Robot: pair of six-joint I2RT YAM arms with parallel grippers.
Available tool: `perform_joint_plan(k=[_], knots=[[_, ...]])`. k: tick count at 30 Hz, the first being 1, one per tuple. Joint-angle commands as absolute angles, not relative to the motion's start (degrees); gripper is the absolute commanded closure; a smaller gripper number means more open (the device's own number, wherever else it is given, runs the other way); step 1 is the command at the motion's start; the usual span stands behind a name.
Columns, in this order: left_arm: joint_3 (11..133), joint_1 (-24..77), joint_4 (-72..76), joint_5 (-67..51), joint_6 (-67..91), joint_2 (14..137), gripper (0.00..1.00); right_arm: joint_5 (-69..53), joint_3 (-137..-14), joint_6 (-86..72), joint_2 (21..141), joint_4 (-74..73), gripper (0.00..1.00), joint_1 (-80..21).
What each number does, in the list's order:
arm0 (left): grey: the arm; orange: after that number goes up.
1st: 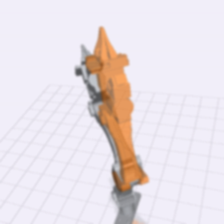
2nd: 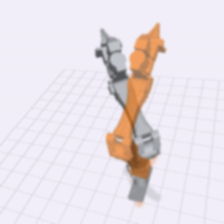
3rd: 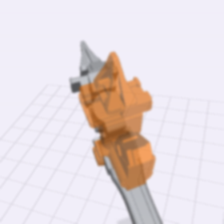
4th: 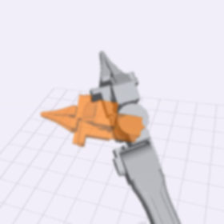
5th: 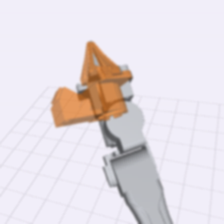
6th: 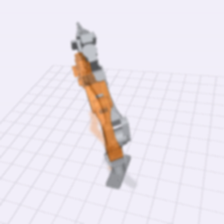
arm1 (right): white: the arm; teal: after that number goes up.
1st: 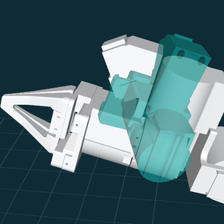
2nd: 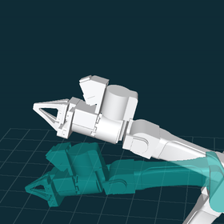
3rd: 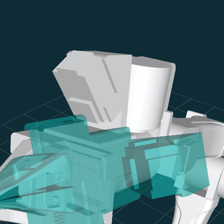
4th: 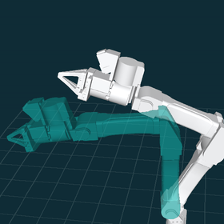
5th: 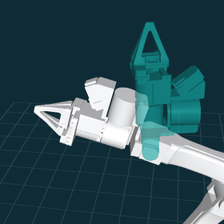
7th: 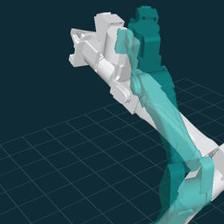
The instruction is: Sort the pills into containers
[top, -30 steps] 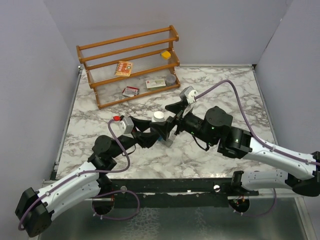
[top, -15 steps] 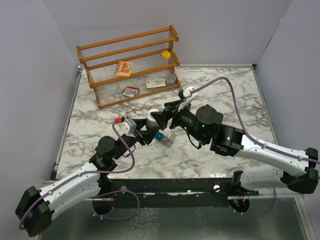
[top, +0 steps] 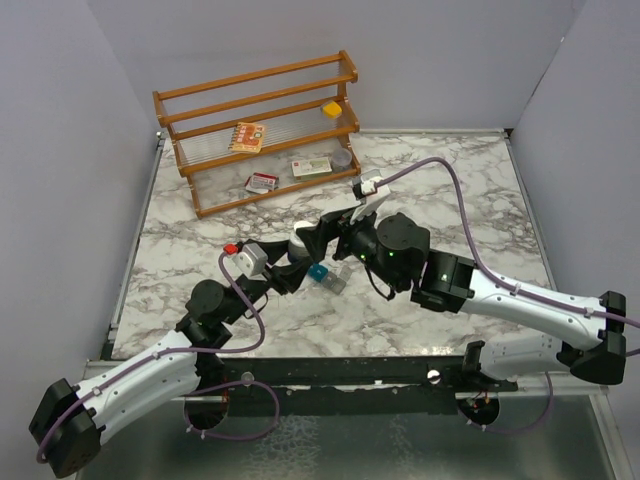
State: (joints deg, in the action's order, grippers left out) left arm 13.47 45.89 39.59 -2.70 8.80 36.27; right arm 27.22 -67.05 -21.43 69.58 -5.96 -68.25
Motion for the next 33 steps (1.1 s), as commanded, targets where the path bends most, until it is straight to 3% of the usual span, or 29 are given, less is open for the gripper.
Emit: perform_joint_plan(k=[1, 14, 28, 33], knots=[[13.19, 46.31, 42.95, -1.73, 8.39, 35.65, 1.0, 29.13, -66.0, -23.72, 70.84, -3.78, 0.2, -68.2], [13.04, 46.84, 44.23, -1.91, 8.68, 36.62, 1.0, 28.59, -64.47, -23.77, 71.6, -1.14, 0.22, -68.2], [13.18, 47.46, 45.31, -1.95, 8.57, 38.21, 1.0, 25.87, -65.7, -22.8, 72.86, -1.52, 0.32, -68.21], [13.34, 47.63, 45.54, -2.05, 8.61, 38.87, 1.0, 25.88, -65.72, -22.72, 72.84, -1.54, 0.41, -68.2]])
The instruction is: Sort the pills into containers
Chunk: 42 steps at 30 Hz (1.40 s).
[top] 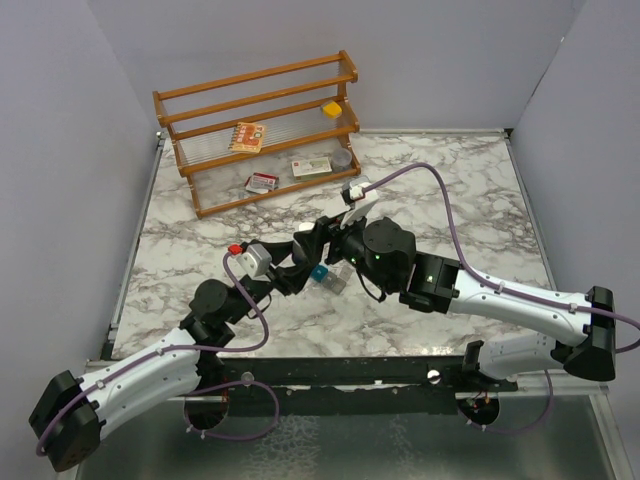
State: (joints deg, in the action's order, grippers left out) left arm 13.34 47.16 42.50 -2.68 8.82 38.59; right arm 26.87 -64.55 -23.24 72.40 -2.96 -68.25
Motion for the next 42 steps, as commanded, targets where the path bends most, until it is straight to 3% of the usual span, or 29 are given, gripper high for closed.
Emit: perform_joint_plan(k=[1, 11, 14, 19, 24, 42], knots=[[13.36, 47.68, 45.57, -2.07, 8.61, 38.89, 1.0, 25.87, -65.78, -22.6, 72.87, -1.5, 0.42, -68.2], [13.4, 47.94, 45.9, -1.89, 8.66, 39.11, 1.0, 25.28, -66.03, -22.59, 73.32, -1.86, 0.47, -68.2], [13.45, 47.99, 45.88, -1.97, 8.78, 39.13, 1.0, 25.18, -65.88, -22.52, 73.14, -1.68, 0.58, -68.2], [13.34, 48.08, 45.88, -2.57, 9.18, 39.05, 1.0, 25.18, -65.7, -22.51, 72.59, -1.63, 0.86, -68.2], [13.82, 48.05, 45.81, -3.68, 9.83, 39.03, 1.0, 25.08, -65.06, -22.44, 71.78, -1.59, 0.99, -68.2], [17.94, 48.07, 44.39, -20.99, 16.3, 42.7, 1.0, 21.22, -60.02, -20.88, 62.63, -1.71, 0.99, -68.21]])
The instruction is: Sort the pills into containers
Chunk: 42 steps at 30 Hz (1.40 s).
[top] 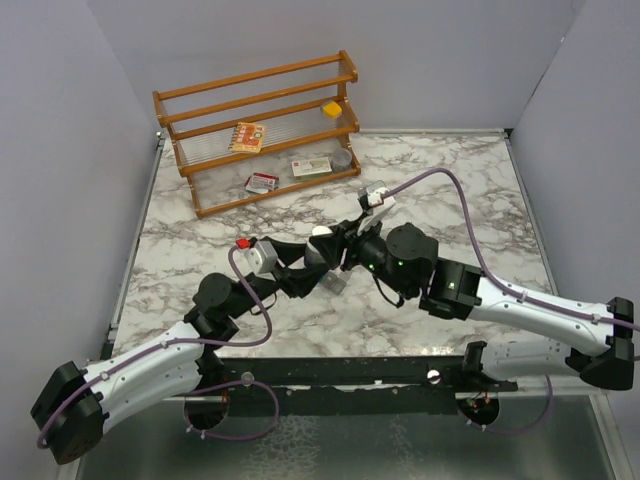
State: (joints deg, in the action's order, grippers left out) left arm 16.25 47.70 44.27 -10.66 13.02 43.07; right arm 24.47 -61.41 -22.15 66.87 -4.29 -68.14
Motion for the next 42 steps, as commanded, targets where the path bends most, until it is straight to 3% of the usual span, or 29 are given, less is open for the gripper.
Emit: perform_joint_plan(k=[1, 24, 36, 42], knots=[[18.0, 48.04, 44.42, -22.03, 16.79, 42.26, 1.0, 20.47, -59.5, -20.54, 61.59, -1.52, 0.99, -68.2], [21.28, 48.12, 49.3, -47.01, 28.61, 42.41, 1.0, 6.5, -57.77, -12.14, 54.41, -0.78, 0.99, -68.2], [19.75, 48.34, 58.53, -49.8, 35.2, 40.03, 1.0, 2.85, -57.04, -9.62, 51.39, -1.2, 0.99, -68.2], [18.55, 48.32, 57.17, -46.25, 32.99, 40.09, 1.0, 4.46, -57.04, -10.17, 50.58, -2.11, 0.7, -68.2]])
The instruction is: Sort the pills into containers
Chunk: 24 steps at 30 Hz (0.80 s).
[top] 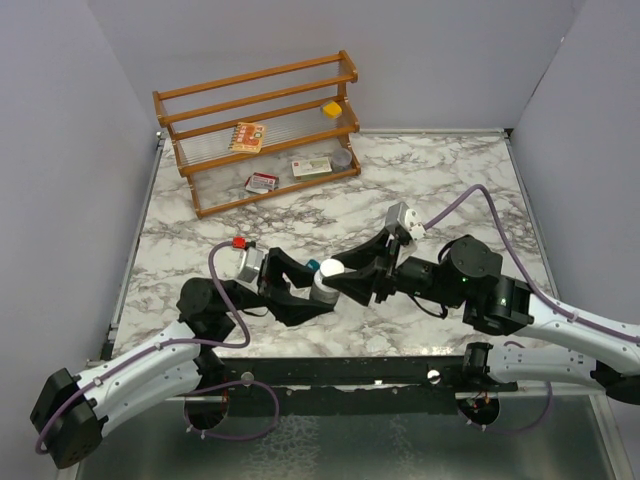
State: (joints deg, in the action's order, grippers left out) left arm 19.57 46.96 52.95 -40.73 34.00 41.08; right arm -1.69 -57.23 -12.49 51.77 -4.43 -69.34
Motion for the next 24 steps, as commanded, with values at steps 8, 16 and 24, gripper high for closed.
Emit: perform_joint_plan(k=[8, 16, 24], knots=[[18.49, 48.33, 55.01, -42.18, 29.63, 40.64, 1.0, 5.26, -57.7, -10.54, 52.1, -3.42, 0.42, -68.2], [18.1, 48.29, 51.55, -36.84, 26.24, 38.07, 1.0, 5.59, -56.98, -11.1, 52.39, -2.47, 0.34, -68.2], [15.91, 48.34, 46.16, -31.29, 22.33, 36.49, 1.0, 12.39, -57.04, -10.76, 51.3, -2.43, 0.38, -68.2]])
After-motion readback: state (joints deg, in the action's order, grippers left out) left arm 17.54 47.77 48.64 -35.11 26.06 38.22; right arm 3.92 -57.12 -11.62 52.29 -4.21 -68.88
